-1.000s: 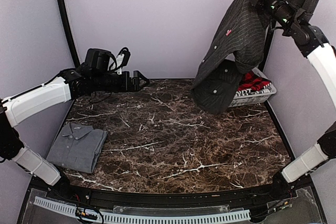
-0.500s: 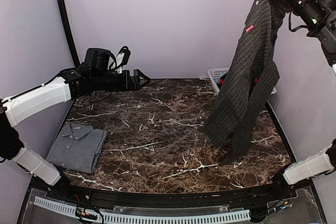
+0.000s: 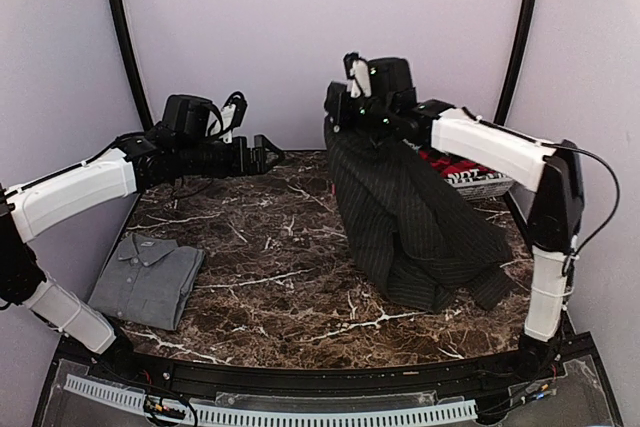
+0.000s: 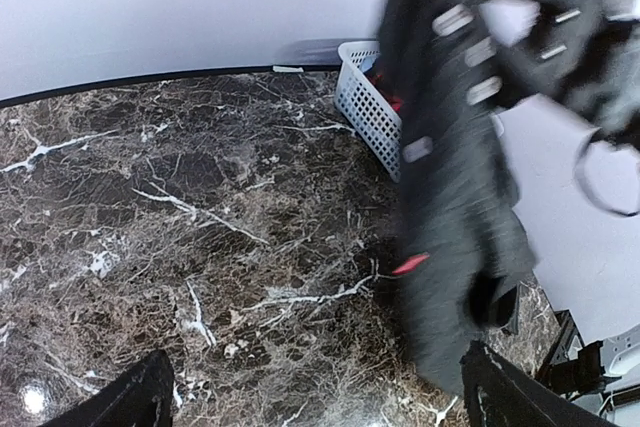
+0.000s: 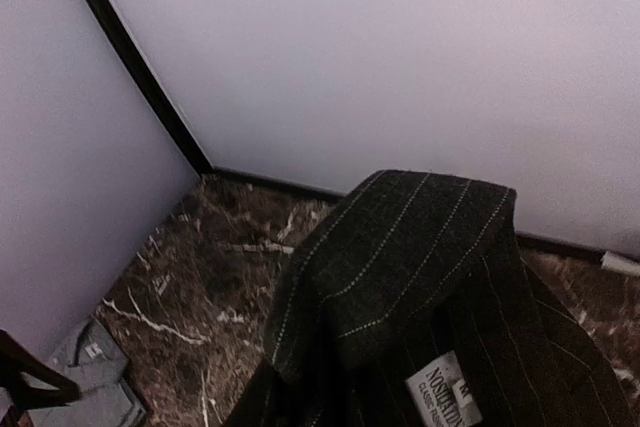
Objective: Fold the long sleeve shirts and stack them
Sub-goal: Place the crumpled shirt at the center of the board, then pick up the sleeve from the center of the board.
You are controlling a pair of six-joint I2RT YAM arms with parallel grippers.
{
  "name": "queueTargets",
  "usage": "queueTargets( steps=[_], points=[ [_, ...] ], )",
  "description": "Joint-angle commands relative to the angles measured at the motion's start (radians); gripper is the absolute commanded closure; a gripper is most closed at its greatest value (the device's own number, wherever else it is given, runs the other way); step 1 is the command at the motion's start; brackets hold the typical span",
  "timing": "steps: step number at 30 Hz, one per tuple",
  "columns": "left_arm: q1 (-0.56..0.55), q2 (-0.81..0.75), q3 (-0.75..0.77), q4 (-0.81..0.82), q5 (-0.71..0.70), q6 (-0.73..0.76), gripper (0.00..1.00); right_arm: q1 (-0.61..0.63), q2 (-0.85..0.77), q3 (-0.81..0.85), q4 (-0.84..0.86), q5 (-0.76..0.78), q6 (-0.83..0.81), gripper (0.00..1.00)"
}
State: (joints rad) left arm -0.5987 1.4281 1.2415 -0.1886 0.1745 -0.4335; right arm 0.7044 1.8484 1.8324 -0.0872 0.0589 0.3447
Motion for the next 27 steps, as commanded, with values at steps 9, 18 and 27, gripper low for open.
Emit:
queueTargets(
  steps=[9, 18, 27],
  points=[
    [0.002, -0.026, -0.061, -0.025, 0.021, 0.0, 0.01, 0.009, 0.166, 0.108, -0.327, -0.122, -0.068, 0.16],
    [-0.019, 0.042, -0.095, 0.039, 0.108, -0.049, 0.01, 0.004, -0.254, -0.48, -0.392, -0.011, -0.173, 0.16],
    [-0.031, 0.096, -0.094, 0.075, 0.135, -0.074, 0.01, 0.006, -0.492, -0.827, -0.414, -0.045, -0.188, 0.21]
  ],
)
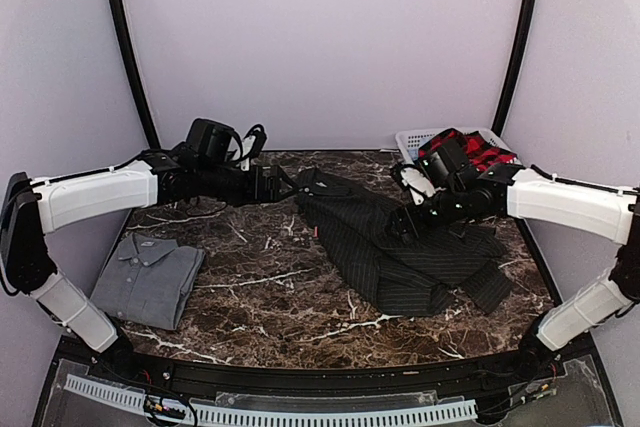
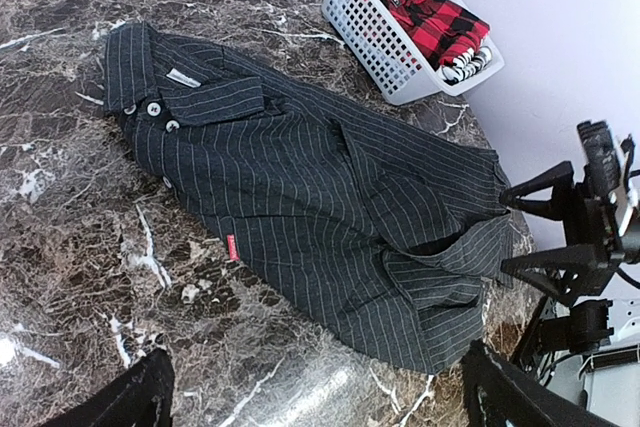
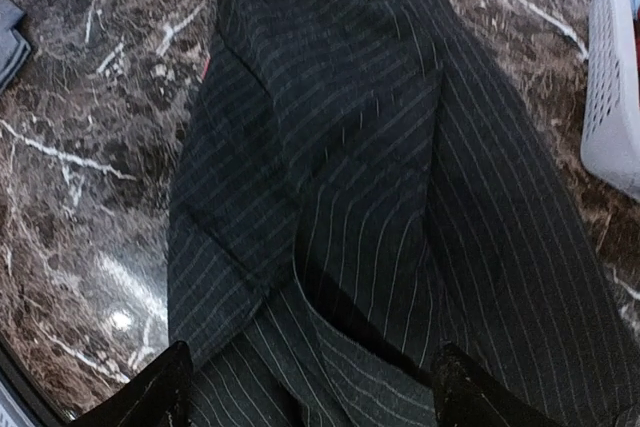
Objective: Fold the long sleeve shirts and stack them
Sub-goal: Pick up the sleeve from the center of the board.
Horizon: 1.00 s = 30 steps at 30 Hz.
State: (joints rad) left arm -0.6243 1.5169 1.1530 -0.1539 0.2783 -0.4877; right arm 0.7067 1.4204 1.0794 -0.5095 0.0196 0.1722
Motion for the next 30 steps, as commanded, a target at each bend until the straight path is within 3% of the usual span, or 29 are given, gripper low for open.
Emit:
queueTargets(
  steps=[1, 15, 26, 28, 30],
  points=[
    [-0.006, 0.009, -0.005, 0.041, 0.031, -0.023, 0.01, 0.004, -0.065, -0.099, 0.018, -0.003, -0.016, 0.22],
    [-0.006, -0.004, -0.025, 0.024, -0.002, -0.023, 0.01, 0.018, 0.081, -0.084, 0.075, 0.056, -0.026, 0.42],
    [-0.006, 0.002, -0.027, 0.03, 0.001, -0.026, 0.01, 0.043, 0.165, -0.096, 0.088, 0.107, -0.03, 0.5],
    [-0.006, 0.001, -0.027, 0.029, 0.0, -0.024, 0.01, 0.043, 0.167, -0.088, 0.083, 0.119, -0.03, 0.58],
    [-0.006, -0.001, -0.028, 0.024, -0.004, -0.022, 0.01, 0.043, 0.168, -0.071, 0.062, 0.123, -0.034, 0.76]
  ],
)
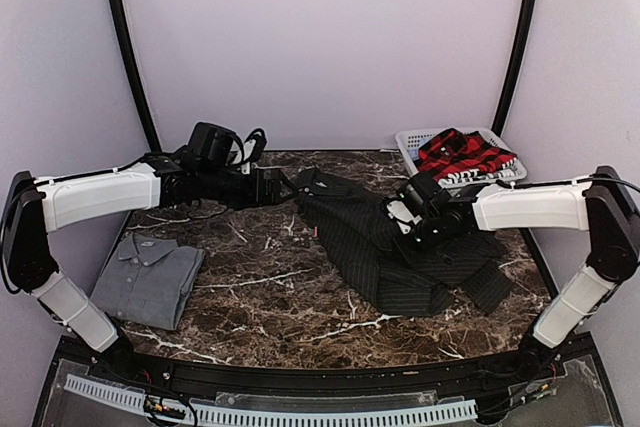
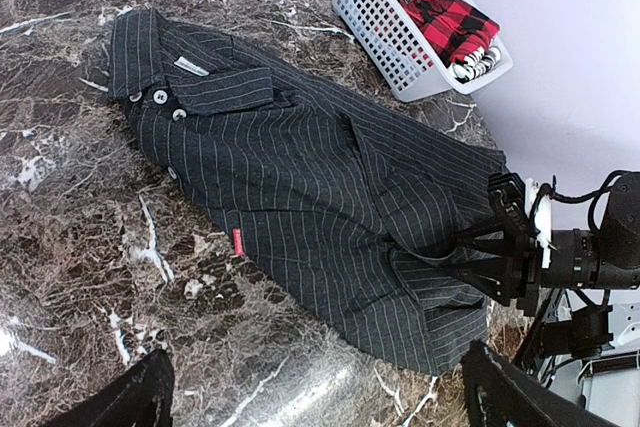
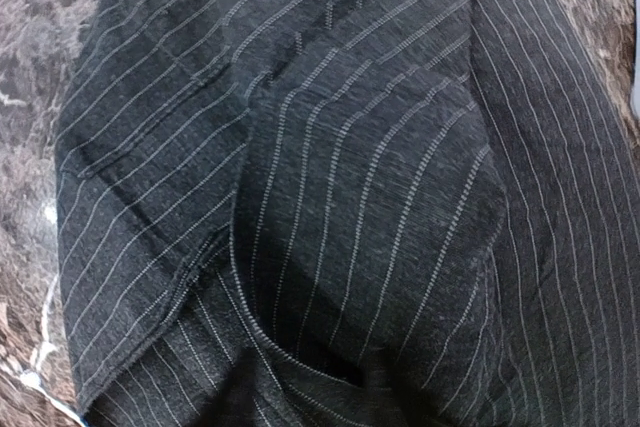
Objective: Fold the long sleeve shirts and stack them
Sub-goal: Pick up the sleeve from the center of the board.
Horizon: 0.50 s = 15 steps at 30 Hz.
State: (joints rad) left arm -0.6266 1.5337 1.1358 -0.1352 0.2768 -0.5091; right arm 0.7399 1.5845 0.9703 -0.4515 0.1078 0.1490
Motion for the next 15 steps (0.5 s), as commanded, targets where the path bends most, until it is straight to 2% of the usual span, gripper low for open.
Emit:
queueTargets(
  steps=[1, 2, 3, 7, 12, 15],
  points=[
    [-0.004, -0.019, -0.011, 0.003, -0.003, 0.001, 0.01, 0.01, 0.003, 0.049, -0.012, 0.036, -0.013, 0.86],
    [-0.004, -0.021, -0.011, 0.002, -0.003, 0.002, 0.01, 0.01, 0.001, 0.06, -0.029, 0.034, -0.017, 0.96],
    [-0.004, -0.024, -0.013, 0.001, -0.005, 0.003, 0.01, 0.012, -0.003, 0.071, -0.048, 0.028, -0.022, 1.0],
    [-0.004, -0.032, -0.016, -0.009, -0.022, 0.009, 0.01, 0.013, -0.049, 0.124, -0.129, -0.048, -0.051, 1.0],
    [-0.002, -0.059, -0.011, -0.039, -0.092, 0.022, 0.01, 0.023, -0.076, 0.249, -0.183, -0.312, -0.028, 1.0],
    [0.006, -0.08, -0.006, -0.081, -0.15, 0.009, 0.01, 0.059, -0.037, 0.355, -0.147, -0.441, 0.032, 1.0]
  ],
)
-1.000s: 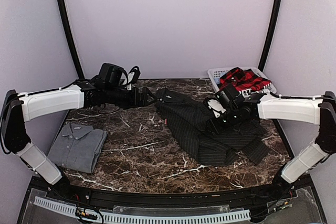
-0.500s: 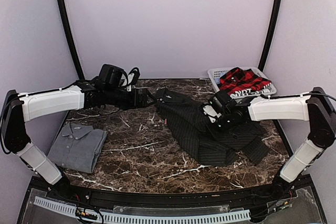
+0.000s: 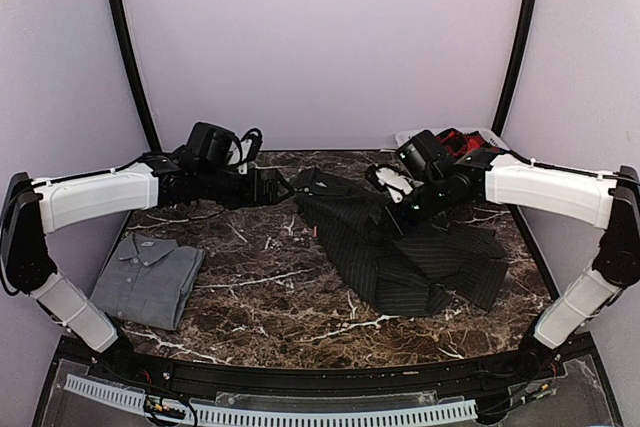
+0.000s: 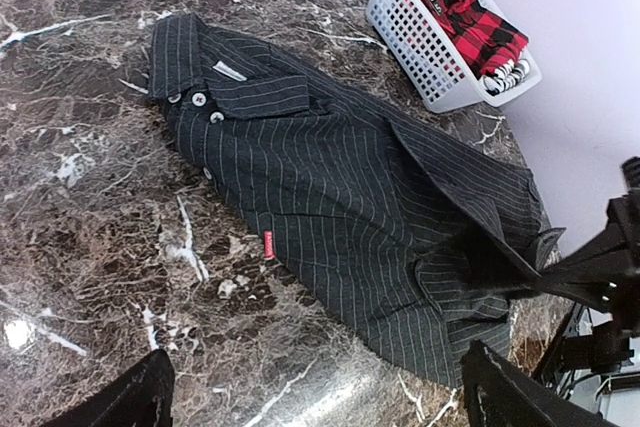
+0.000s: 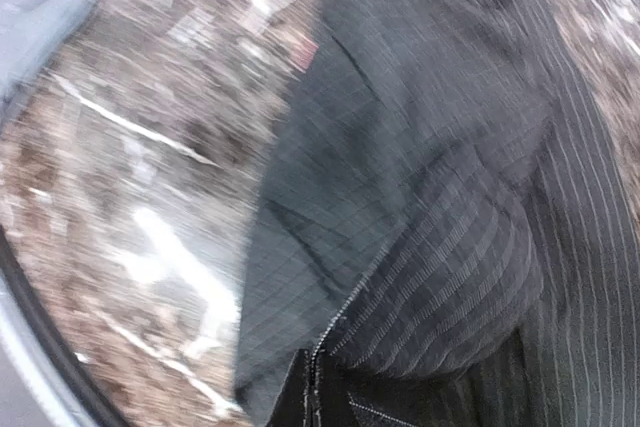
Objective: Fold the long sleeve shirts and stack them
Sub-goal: Pick up the sleeve from the center of the board, then place the sleeve at the center of the board.
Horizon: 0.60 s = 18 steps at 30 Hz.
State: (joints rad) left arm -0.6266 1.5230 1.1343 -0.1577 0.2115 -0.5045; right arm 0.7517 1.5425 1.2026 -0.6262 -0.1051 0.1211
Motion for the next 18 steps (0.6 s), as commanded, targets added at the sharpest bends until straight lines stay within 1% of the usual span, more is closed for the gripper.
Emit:
queueTargets(
  steps=[1, 3, 6, 9, 11, 16, 18],
  points=[
    [0.017, -0.083, -0.006, -0.072, -0.104, -0.01, 0.01, 0.063, 0.027, 0.155, 0.049, -0.264, 0.083, 1.0],
    [0.041, -0.106, -0.014, -0.084, -0.116, -0.033, 0.01, 0.093, 0.091, 0.223, 0.115, -0.339, 0.136, 1.0],
    [0.074, -0.143, -0.04, -0.094, -0.13, -0.056, 0.01, 0.127, 0.209, 0.326, 0.277, -0.455, 0.247, 1.0],
    [0.12, -0.193, -0.066, -0.107, -0.149, -0.085, 0.01, 0.157, 0.388, 0.513, 0.405, -0.503, 0.353, 1.0],
    [0.147, -0.223, -0.088, -0.12, -0.167, -0.105, 0.01, 0.162, 0.507, 0.648, 0.431, -0.457, 0.389, 1.0],
    [0.188, -0.286, -0.127, -0.149, -0.199, -0.119, 0.01, 0.157, 0.775, 0.964, 0.405, -0.46, 0.439, 1.0],
    [0.195, -0.294, -0.137, -0.161, -0.221, -0.118, 0.01, 0.154, 0.834, 1.028, 0.391, -0.456, 0.445, 0.95]
  ],
)
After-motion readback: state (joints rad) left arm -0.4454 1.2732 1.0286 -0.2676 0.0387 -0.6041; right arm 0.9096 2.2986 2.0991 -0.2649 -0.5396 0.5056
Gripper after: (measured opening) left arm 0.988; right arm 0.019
